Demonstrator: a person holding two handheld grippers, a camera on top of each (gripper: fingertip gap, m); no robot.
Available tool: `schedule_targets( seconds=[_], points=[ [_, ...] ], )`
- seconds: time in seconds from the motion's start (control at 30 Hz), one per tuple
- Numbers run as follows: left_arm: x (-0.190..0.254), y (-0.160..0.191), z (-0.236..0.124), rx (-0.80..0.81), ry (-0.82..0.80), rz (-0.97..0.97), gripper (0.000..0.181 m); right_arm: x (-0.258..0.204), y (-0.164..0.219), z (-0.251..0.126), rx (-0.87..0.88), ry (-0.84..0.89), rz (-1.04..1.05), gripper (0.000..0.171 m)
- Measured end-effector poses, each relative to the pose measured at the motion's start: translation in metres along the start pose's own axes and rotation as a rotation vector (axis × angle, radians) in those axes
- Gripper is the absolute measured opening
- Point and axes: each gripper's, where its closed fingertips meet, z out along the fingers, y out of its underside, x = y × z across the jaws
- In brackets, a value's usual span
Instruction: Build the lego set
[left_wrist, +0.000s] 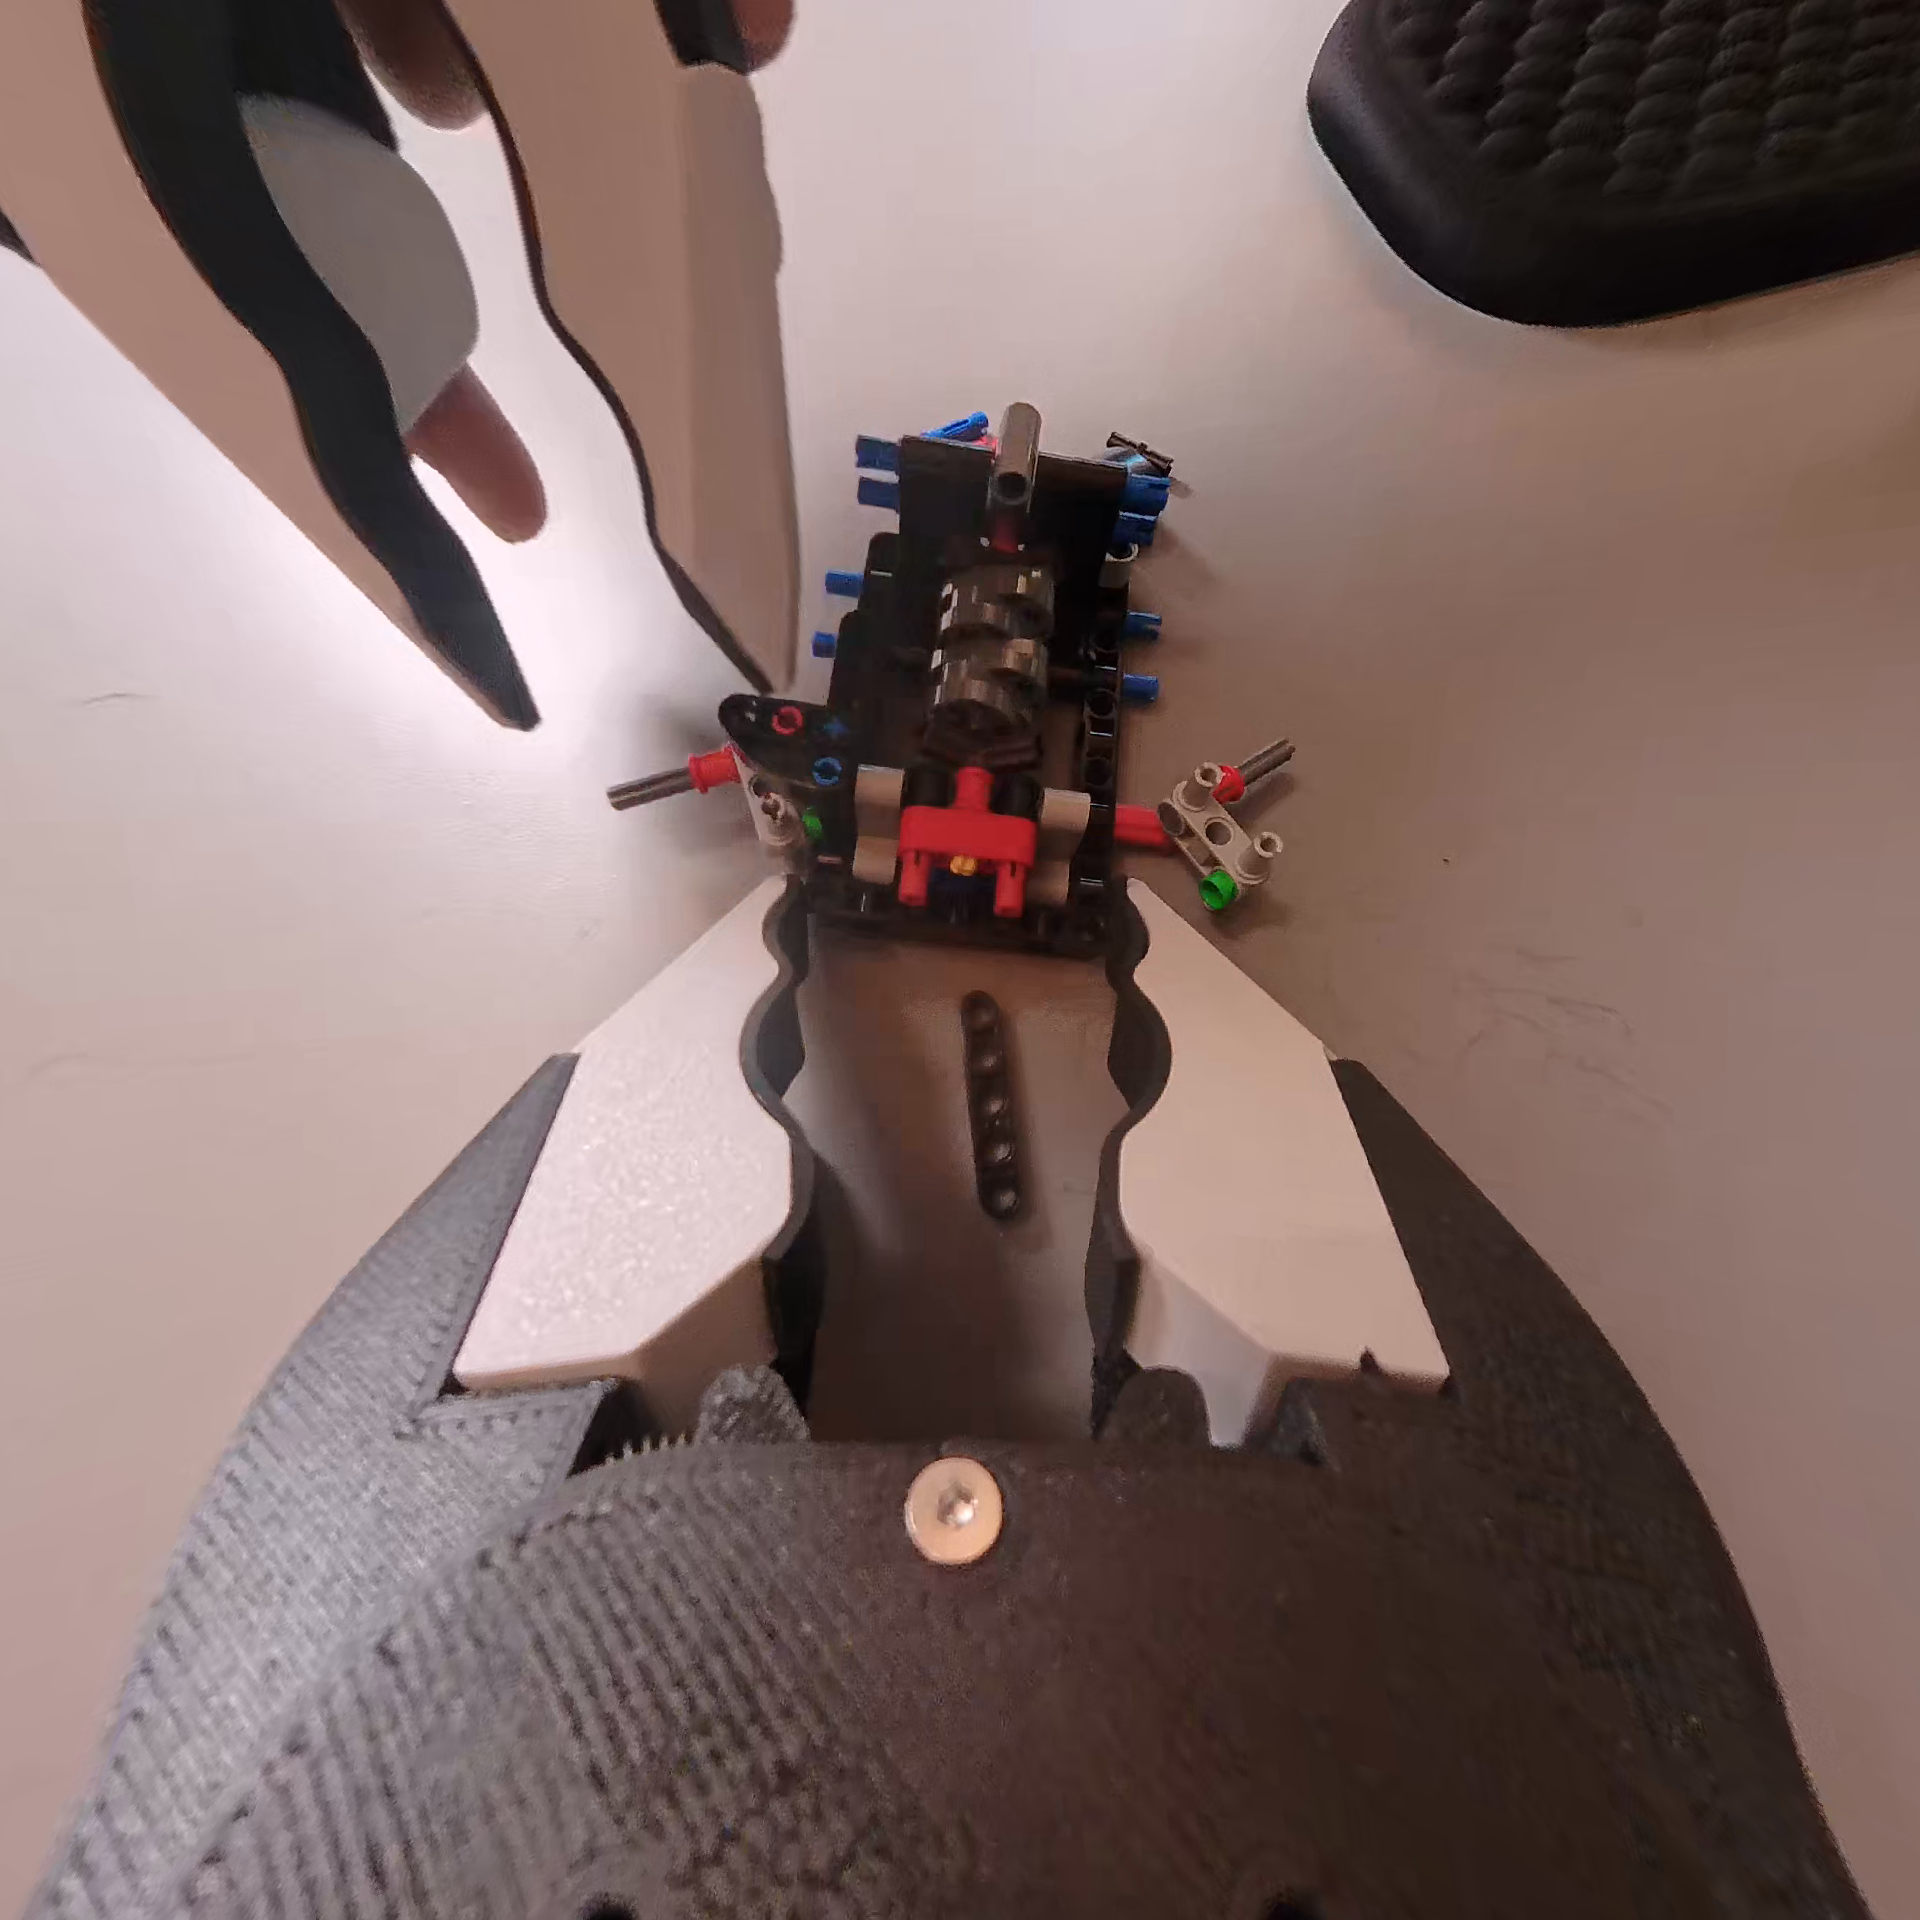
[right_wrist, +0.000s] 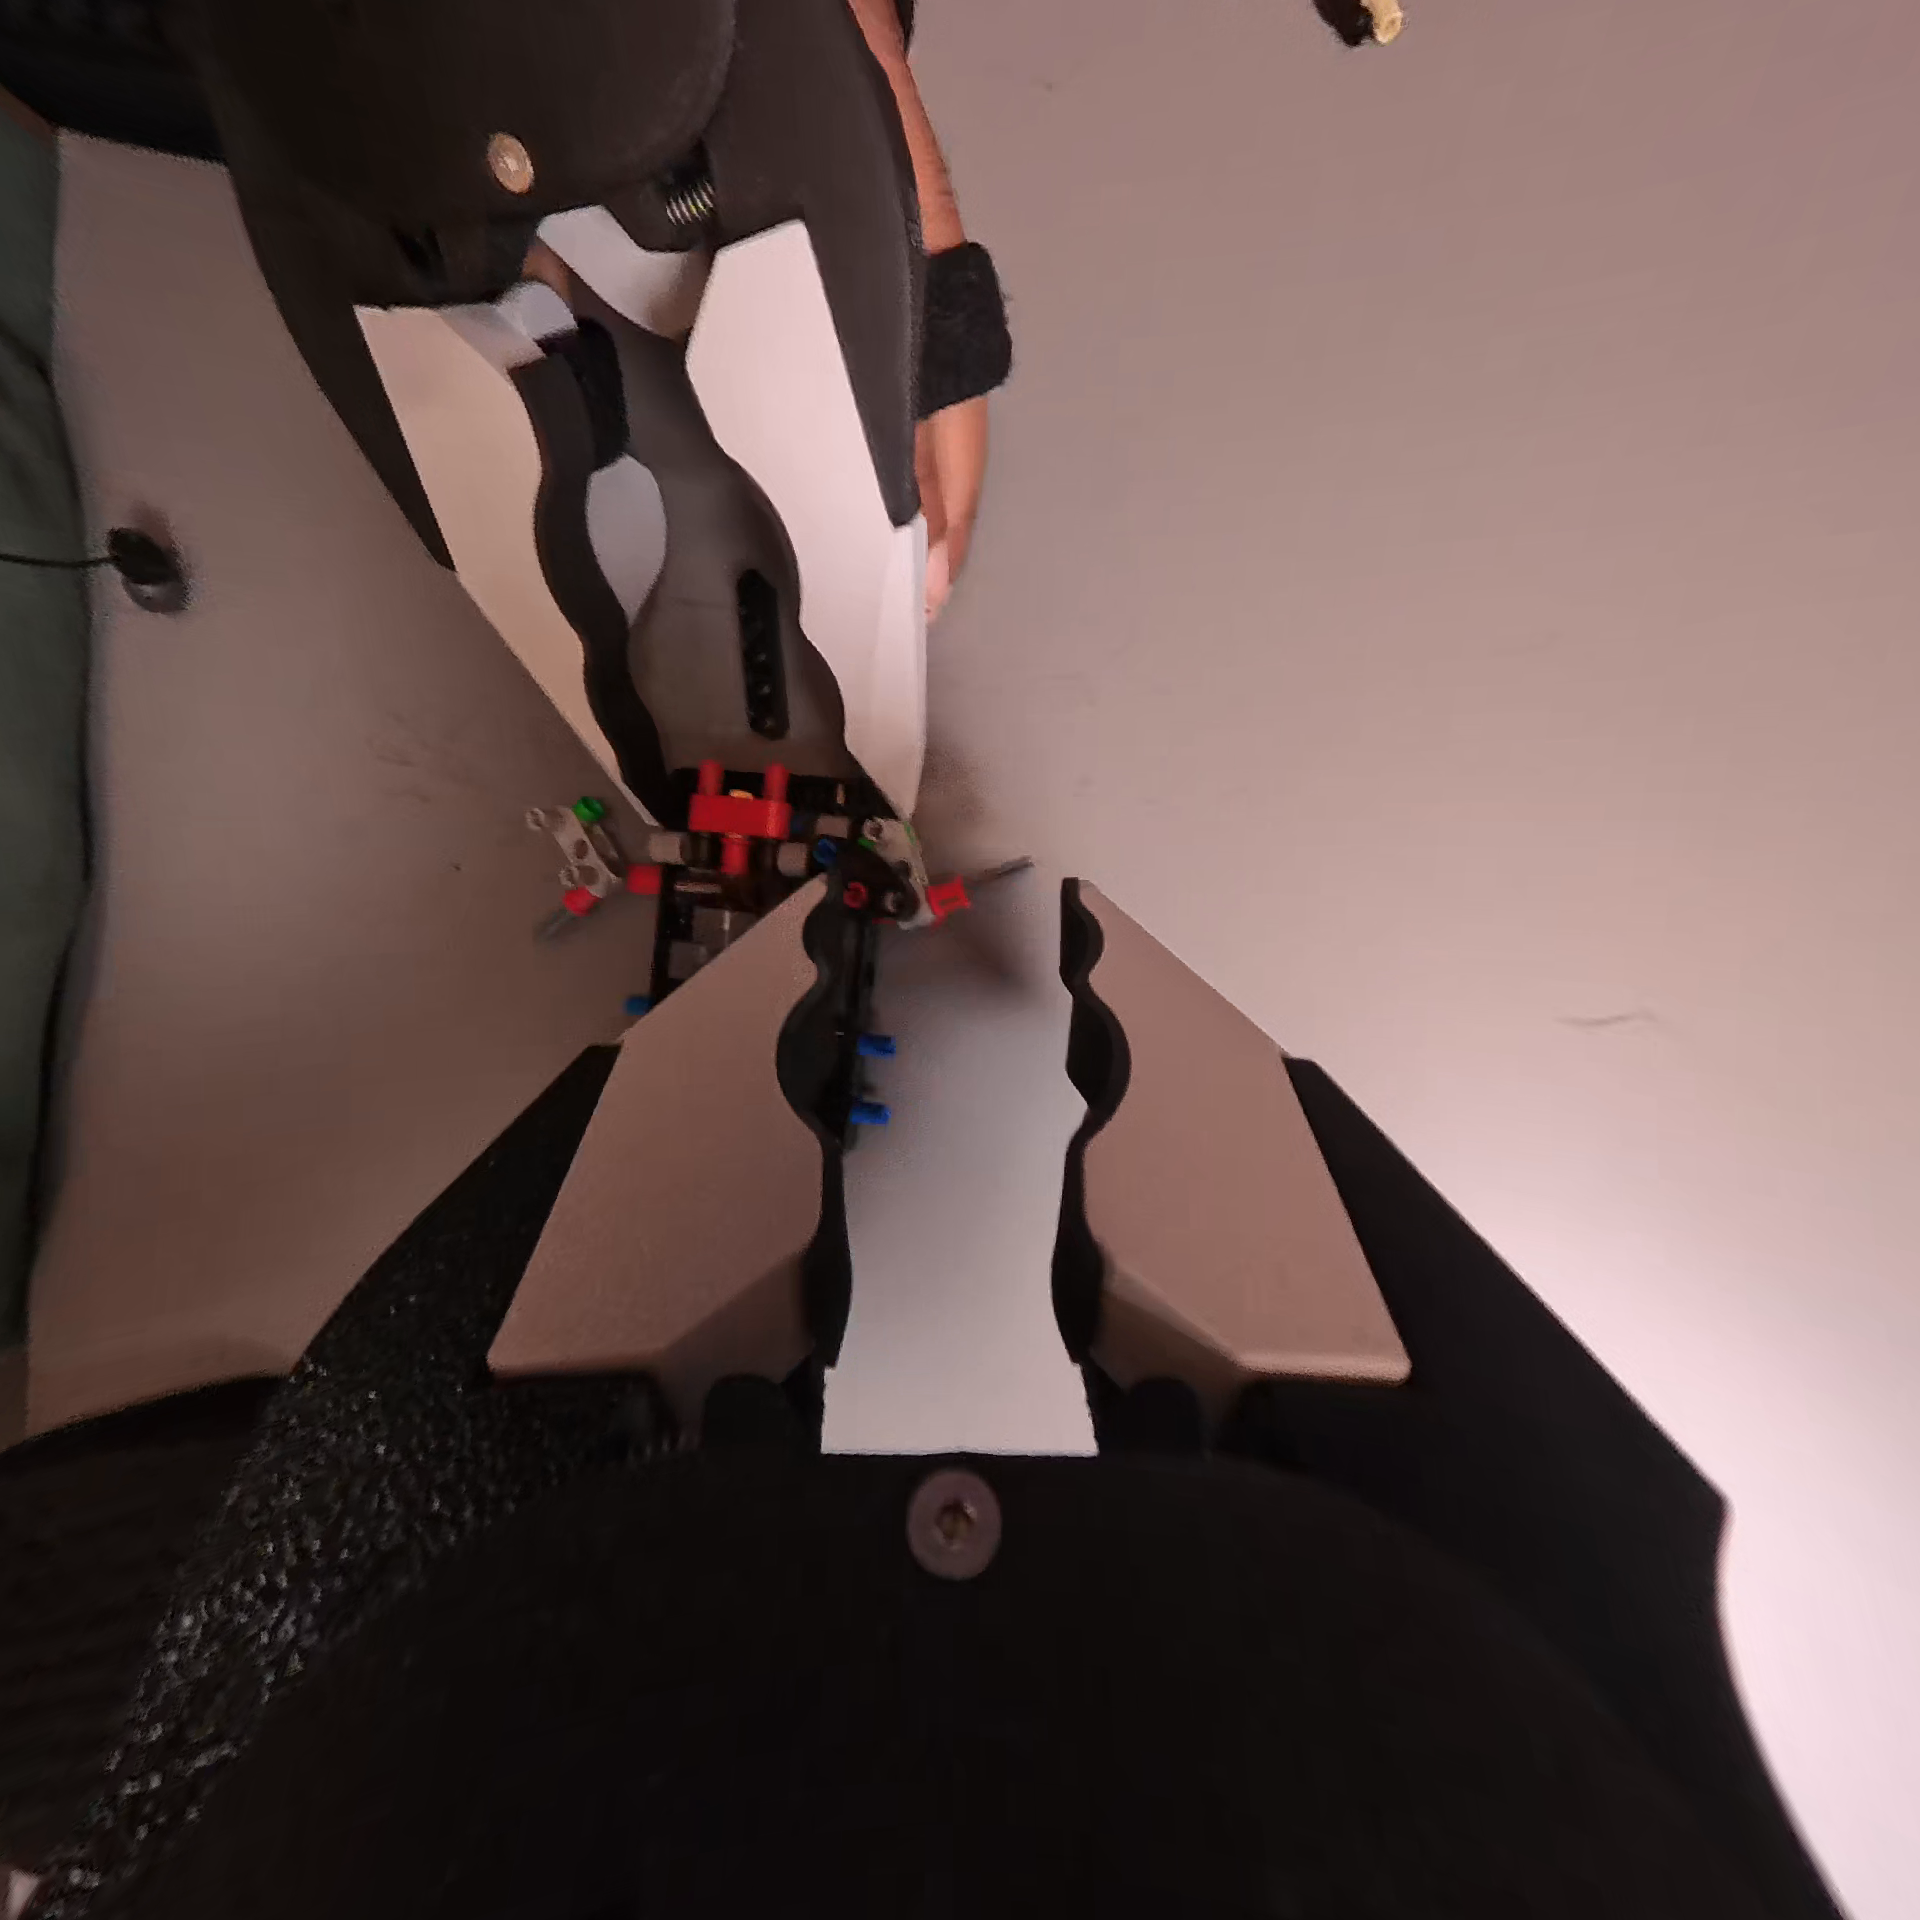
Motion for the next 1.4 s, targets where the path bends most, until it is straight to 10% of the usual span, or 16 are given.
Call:
schedule_targets(
  seconds=[1.4],
  points=[
    [0.002,-0.002,0.003,0.003,-0.009,0.033,0.057,-0.03,0.008,0.016,-0.04,-0.232,-0.046,0.048]
  ],
)
